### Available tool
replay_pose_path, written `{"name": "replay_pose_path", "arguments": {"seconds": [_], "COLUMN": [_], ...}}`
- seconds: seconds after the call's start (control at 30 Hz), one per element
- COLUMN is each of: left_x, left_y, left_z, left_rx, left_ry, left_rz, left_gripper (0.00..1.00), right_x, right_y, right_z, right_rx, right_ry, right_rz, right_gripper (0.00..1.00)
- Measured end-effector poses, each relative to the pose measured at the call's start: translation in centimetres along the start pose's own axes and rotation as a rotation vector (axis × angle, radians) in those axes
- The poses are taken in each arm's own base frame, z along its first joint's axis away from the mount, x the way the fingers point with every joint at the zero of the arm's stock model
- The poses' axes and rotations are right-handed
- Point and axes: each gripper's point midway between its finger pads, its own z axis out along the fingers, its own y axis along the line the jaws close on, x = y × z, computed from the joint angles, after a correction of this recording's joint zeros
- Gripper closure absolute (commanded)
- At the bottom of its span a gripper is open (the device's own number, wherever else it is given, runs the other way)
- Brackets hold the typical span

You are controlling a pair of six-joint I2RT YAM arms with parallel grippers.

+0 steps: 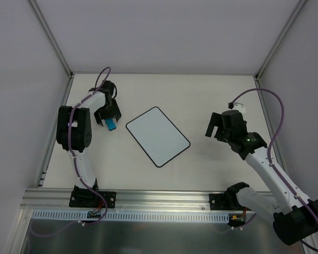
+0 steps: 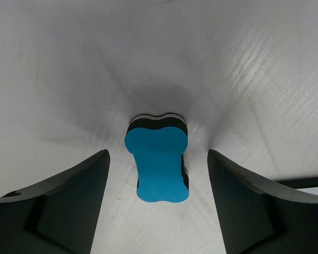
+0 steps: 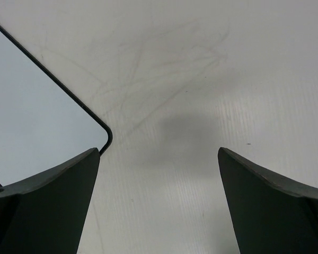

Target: Erase the whiteboard

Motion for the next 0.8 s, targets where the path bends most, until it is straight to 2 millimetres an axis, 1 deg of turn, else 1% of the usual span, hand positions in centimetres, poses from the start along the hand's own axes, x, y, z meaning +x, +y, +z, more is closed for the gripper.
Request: {"name": "replay_pose_path", "arguments": {"seconds": [0.03, 0.1, 0.17, 0.23, 0.3, 0.37, 0.43, 0.57, 0.6, 0.67, 0.7, 0.73, 0.8], "left_x": [0.0, 0.0, 0.2, 0.6, 0.6, -0.1, -1.5, -3.7, -4.2, -4.5, -4.5, -4.4, -3.8], "left_y": [0.0, 0.0, 0.2, 0.5, 0.8, 0.9, 0.9, 1.6, 1.8, 2.9, 3.3, 4.1, 5.5], "left_z": [0.0, 0.0, -0.1, -0.6, -2.3, -5.2, -9.4, -20.9, -24.1, -30.4, -32.8, -35.6, -39.9], "left_rx": [0.0, -0.001, -0.001, 0.002, 0.02, 0.06, 0.131, 0.311, 0.36, 0.439, 0.467, 0.494, 0.528], "left_ry": [0.001, 0.0, -0.003, -0.007, -0.032, -0.088, -0.19, -0.46, -0.539, -0.693, -0.752, -0.823, -0.939], "left_rz": [0.0, 0.0, 0.0, -0.001, -0.004, -0.012, -0.028, -0.034, -0.033, -0.027, -0.023, -0.02, -0.011], "left_gripper": [0.11, 0.01, 0.01, 0.01, 0.01, 0.01, 0.01, 0.01, 0.01, 0.01, 0.01, 0.01, 0.01], "right_x": [-0.3, -1.2, -2.2, -3.9, -5.8, -8.1, -10.3, -13.7, -14.5, -16.1, -16.7, -17.4, -18.6], "right_y": [-0.4, -1.0, -1.5, -1.7, -1.8, -1.9, -2.0, -2.6, -2.7, -3.0, -3.1, -3.3, -3.7], "right_z": [-0.6, -1.7, -3.0, -4.6, -6.5, -8.5, -10.5, -14.6, -15.5, -17.8, -18.7, -19.9, -21.9], "right_rx": [0.007, 0.015, 0.018, 0.014, 0.014, 0.012, 0.014, 0.025, 0.028, 0.034, 0.034, 0.036, 0.039], "right_ry": [-0.019, -0.061, -0.108, -0.168, -0.229, -0.299, -0.368, -0.488, -0.514, -0.574, -0.597, -0.624, -0.677], "right_rz": [-0.007, -0.021, -0.034, -0.045, -0.06, -0.069, -0.084, -0.115, -0.123, -0.141, -0.148, -0.156, -0.169], "right_gripper": [0.01, 0.01, 0.01, 0.01, 0.01, 0.01, 0.01, 0.01, 0.01, 0.01, 0.01, 0.01, 0.01]}}
